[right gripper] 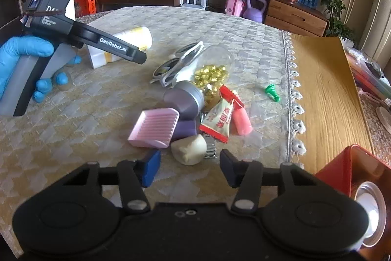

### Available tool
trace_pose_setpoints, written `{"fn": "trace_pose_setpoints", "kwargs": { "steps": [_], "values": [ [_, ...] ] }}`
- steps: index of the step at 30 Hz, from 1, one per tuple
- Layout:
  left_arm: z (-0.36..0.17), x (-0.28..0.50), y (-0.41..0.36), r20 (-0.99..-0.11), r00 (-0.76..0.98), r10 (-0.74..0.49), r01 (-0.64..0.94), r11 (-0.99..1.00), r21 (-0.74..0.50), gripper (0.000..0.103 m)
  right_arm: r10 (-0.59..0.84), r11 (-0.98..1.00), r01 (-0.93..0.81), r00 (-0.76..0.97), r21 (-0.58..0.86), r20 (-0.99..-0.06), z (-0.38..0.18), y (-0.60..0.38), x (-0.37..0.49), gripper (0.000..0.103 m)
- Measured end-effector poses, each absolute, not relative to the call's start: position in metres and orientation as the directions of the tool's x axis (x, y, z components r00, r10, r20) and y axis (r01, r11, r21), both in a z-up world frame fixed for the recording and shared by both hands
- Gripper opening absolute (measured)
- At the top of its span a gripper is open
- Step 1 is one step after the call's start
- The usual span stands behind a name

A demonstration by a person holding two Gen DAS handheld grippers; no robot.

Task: Organize rigid objects
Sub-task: 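Grasp the white bottle with yellow band with the left gripper while the right gripper approaches the beige egg-shaped object, then close the right gripper on the beige egg-shaped object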

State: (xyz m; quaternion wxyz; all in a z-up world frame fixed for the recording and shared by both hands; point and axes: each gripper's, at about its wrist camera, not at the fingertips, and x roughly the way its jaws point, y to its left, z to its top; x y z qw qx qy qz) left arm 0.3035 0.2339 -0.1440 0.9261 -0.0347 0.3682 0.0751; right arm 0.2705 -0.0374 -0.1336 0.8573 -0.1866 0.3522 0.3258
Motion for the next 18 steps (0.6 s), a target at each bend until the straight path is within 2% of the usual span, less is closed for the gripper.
{"fn": "trace_pose_setpoints", "kwargs": {
  "steps": [5,9,13,18],
  "values": [
    [-0.1449,0.304,0.2309,-0.68,0.725,0.107,-0.151,0.989,-0.005,0.074,0.432,0.721,-0.687,0.542,-0.085,-0.721,-0.1339,-0.0363,0.2709,0.047],
    [-0.143,0.3017,0.2305,-0.669,0.734,0.116,-0.151,0.988,0.005,0.057,0.434,0.724,-0.685,0.544,-0.082,-0.718,-0.1335,-0.0369,0.2696,0.041],
    [-0.1409,0.3006,0.2313,-0.668,0.735,0.114,-0.154,0.988,0.0,0.05,0.43,0.732,-0.677,0.551,-0.081,-0.715,-0.1331,-0.0377,0.2694,0.036],
    [-0.1382,0.2987,0.2279,-0.672,0.729,0.131,-0.153,0.988,0.026,0.046,0.43,0.743,-0.665,0.561,-0.076,-0.707,-0.1303,-0.04,0.2686,0.032]
  ]
}}
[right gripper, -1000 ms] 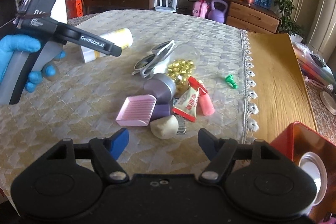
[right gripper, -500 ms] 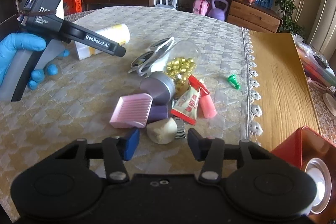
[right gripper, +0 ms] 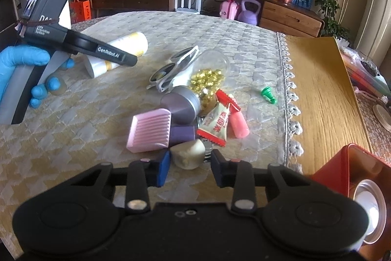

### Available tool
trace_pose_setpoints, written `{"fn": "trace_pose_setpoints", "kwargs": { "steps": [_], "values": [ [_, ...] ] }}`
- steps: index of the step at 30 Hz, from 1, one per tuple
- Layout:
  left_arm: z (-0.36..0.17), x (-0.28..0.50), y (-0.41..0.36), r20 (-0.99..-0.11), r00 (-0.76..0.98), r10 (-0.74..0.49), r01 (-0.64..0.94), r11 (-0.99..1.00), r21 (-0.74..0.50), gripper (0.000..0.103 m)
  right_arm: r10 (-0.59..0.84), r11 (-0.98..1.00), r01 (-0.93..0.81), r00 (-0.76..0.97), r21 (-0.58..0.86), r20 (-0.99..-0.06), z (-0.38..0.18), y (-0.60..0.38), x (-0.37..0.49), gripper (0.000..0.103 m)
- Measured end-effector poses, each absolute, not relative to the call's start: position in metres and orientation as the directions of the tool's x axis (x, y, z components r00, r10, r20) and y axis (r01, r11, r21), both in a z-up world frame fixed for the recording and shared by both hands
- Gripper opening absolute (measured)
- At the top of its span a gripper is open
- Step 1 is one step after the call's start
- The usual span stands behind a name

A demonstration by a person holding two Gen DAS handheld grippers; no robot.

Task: Organize rigid objects
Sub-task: 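Close the right gripper on the beige egg-shaped object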

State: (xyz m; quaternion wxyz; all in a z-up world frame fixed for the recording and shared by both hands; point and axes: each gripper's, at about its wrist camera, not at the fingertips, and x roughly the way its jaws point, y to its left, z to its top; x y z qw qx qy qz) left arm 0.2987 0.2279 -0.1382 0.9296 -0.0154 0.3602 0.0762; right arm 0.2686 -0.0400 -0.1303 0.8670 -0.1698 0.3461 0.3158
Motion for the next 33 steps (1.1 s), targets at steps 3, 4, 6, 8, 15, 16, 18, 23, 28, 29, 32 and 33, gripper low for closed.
{"fn": "trace_pose_setpoints", "kwargs": {
  "steps": [3,4,6,8,15,16,18,23,28,29,32,33],
  "values": [
    [-0.136,0.298,0.225,-0.681,0.717,0.146,-0.163,0.986,0.04,0.045,0.423,0.752,-0.655,0.572,-0.08,-0.703,-0.128,-0.042,0.268,0.03],
    [-0.136,0.297,0.224,-0.684,0.714,0.152,-0.167,0.985,0.044,0.045,0.421,0.753,-0.653,0.574,-0.082,-0.703,-0.128,-0.042,0.268,0.03],
    [-0.135,0.293,0.223,-0.686,0.711,0.157,-0.171,0.984,0.047,0.045,0.418,0.758,-0.648,0.574,-0.079,-0.704,-0.127,-0.044,0.267,0.029],
    [-0.132,0.289,0.221,-0.686,0.71,0.159,-0.172,0.984,0.051,0.045,0.417,0.763,-0.642,0.578,-0.075,-0.701,-0.126,-0.046,0.265,0.03],
    [-0.119,0.272,0.212,-0.693,0.706,0.15,-0.174,0.984,0.037,0.045,0.431,0.777,-0.628,0.588,-0.05,-0.684,-0.113,-0.06,0.249,0.03],
    [-0.117,0.269,0.21,-0.693,0.706,0.146,-0.171,0.985,0.033,0.045,0.433,0.778,-0.627,0.589,-0.047,-0.682,-0.11,-0.063,0.245,0.03],
    [-0.112,0.263,0.205,-0.695,0.706,0.136,-0.165,0.986,0.025,0.045,0.432,0.782,-0.621,0.593,-0.044,-0.68,-0.106,-0.067,0.24,0.03],
    [-0.098,0.244,0.187,-0.699,0.706,0.113,-0.151,0.989,0.008,0.045,0.439,0.797,-0.604,0.603,-0.022,-0.666,-0.091,-0.083,0.227,0.03],
    [-0.08,0.227,0.168,-0.7,0.709,0.08,-0.121,0.993,-0.009,0.045,0.441,0.818,-0.576,0.616,0.008,-0.653,-0.076,-0.101,0.217,0.03],
    [-0.077,0.225,0.164,-0.699,0.711,0.073,-0.113,0.994,-0.011,0.045,0.441,0.822,-0.57,0.618,0.015,-0.651,-0.074,-0.105,0.215,0.03],
    [-0.066,0.216,0.149,-0.694,0.718,0.05,-0.086,0.996,-0.018,0.045,0.434,0.834,-0.551,0.633,0.019,-0.641,-0.067,-0.117,0.208,0.03],
    [-0.063,0.214,0.144,-0.693,0.72,0.041,-0.076,0.997,-0.021,0.045,0.431,0.837,-0.547,0.638,0.019,-0.638,-0.065,-0.121,0.207,0.03]
  ]
}}
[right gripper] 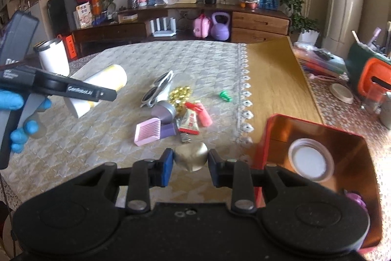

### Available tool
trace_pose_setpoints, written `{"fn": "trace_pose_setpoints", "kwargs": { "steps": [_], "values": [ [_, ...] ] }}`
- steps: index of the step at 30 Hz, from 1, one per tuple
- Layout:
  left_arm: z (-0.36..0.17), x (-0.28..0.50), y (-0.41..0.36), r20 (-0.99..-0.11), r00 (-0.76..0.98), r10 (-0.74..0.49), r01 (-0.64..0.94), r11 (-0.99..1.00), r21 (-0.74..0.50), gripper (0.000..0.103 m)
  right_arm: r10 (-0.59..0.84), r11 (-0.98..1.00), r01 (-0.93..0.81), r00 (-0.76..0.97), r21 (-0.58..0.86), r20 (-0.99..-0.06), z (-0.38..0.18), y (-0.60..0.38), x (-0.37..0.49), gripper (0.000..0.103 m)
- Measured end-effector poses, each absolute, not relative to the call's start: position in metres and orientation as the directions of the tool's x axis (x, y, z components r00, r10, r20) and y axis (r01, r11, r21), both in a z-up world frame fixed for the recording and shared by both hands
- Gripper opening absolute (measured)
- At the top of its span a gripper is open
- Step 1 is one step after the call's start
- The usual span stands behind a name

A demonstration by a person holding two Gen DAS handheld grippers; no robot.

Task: Organize rigid objects
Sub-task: 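Close the right gripper on the beige egg-shaped object, then carry the white bottle with the left gripper while the right gripper carries the beige object to the box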

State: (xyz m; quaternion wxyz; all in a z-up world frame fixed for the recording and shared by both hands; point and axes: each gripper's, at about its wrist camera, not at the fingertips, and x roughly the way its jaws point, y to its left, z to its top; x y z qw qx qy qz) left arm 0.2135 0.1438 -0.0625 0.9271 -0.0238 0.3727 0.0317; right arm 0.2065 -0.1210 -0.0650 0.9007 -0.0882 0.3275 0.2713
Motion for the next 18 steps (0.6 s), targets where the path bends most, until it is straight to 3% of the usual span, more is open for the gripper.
{"fn": "trace_pose_setpoints", "kwargs": {
  "steps": [18],
  "values": [
    [-0.023,0.186,0.031,-0.678,0.72,-0.15,0.154,0.987,-0.055,0.045,0.359,0.902,-0.431,0.702,0.035,-0.615,-0.048,-0.204,0.193,0.03]
  ]
}}
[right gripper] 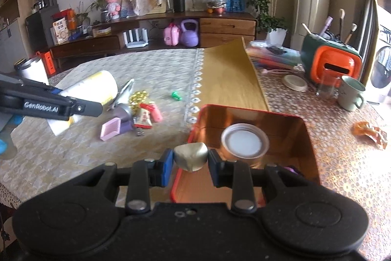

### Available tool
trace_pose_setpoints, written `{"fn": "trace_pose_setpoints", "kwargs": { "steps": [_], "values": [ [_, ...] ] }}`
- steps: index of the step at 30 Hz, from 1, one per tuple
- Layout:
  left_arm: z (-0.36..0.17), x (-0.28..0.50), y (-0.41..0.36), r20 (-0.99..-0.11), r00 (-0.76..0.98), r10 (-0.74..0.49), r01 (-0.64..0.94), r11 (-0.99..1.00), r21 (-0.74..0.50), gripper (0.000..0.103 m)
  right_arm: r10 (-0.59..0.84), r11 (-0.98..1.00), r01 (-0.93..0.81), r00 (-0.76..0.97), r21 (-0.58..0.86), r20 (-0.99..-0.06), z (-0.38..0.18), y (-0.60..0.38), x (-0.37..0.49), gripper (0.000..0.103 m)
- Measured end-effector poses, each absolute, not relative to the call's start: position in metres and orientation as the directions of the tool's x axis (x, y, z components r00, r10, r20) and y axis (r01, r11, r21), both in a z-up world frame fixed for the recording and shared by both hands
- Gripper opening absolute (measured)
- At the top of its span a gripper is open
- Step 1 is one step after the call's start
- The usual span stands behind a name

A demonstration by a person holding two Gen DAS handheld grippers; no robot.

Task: Organize rigid objects
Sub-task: 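Carry the white bottle with the left gripper while the right gripper carries the beige object to the box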

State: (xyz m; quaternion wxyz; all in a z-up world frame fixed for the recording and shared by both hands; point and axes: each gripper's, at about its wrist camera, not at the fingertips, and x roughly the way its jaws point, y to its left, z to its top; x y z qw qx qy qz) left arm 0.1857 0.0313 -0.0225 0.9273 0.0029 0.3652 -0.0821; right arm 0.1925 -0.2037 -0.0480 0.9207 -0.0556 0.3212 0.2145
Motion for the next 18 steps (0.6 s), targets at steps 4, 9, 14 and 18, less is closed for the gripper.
{"fn": "trace_pose_setpoints", "kwargs": {
  "steps": [4,9,14,18],
  "values": [
    [-0.022,0.187,0.0,-0.679,0.709,-0.19,0.212,0.976,-0.052,0.045,0.339,0.914,-0.403,0.71,0.039,-0.617,-0.047,-0.221,0.2,0.03],
    [-0.028,0.19,-0.039,-0.683,0.699,-0.212,0.278,0.96,-0.013,0.045,0.309,0.928,-0.37,0.716,0.035,-0.626,-0.05,-0.241,0.214,0.03],
    [-0.034,0.2,-0.071,-0.694,0.678,-0.243,0.33,0.944,-0.008,0.045,0.278,0.942,-0.333,0.719,0.035,-0.637,-0.055,-0.258,0.233,0.03],
    [-0.039,0.209,-0.093,-0.71,0.654,-0.261,0.361,0.933,-0.011,0.045,0.272,0.948,-0.313,0.715,0.053,-0.645,-0.06,-0.271,0.252,0.03]
  ]
}}
